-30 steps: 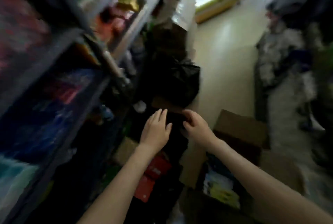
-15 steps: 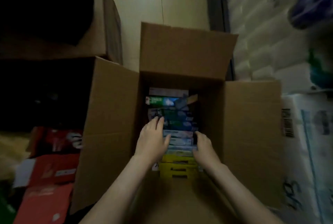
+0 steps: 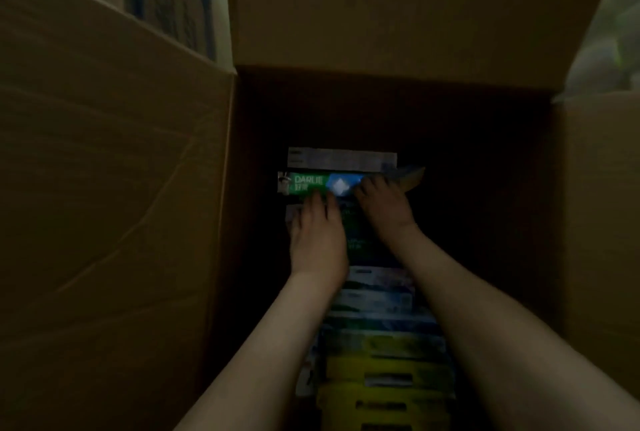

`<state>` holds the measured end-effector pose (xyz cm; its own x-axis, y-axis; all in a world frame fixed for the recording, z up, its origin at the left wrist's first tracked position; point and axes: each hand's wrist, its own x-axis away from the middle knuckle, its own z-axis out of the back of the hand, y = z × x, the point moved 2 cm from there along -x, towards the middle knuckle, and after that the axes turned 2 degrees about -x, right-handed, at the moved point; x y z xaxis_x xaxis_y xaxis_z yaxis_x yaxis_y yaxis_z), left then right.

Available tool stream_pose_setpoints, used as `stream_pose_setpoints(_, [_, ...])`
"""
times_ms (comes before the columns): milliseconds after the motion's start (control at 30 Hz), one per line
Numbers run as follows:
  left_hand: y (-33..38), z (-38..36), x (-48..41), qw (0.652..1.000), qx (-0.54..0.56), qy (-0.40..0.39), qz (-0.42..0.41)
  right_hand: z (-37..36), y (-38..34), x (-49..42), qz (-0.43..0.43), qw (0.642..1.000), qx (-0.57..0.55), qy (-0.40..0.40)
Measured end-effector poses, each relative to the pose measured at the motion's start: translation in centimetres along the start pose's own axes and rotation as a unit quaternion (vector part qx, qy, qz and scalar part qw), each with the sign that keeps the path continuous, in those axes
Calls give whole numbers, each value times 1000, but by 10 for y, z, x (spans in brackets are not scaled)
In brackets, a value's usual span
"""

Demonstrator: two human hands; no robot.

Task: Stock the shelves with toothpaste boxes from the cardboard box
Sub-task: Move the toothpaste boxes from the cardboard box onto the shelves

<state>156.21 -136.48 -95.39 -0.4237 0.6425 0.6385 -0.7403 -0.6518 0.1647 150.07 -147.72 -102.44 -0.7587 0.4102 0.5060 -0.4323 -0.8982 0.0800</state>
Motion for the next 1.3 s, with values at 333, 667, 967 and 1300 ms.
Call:
stream_pose_setpoints(333, [-6,188,210,991,106,19,-84,275,2,210,-56,841,-534,66])
stream_pose_setpoints(667, [-140,441,454,979,55,188,-64,586,-110,355,161,705,-691,-1])
stream_pose_setpoints(967, [-274,495,639,887,369,270,62,729,-273,372,312,711,-627,-57])
stream_pose_setpoints(1300, [-361,439,809,457,691,538,157,786,-473,420,397,767,-501,-57])
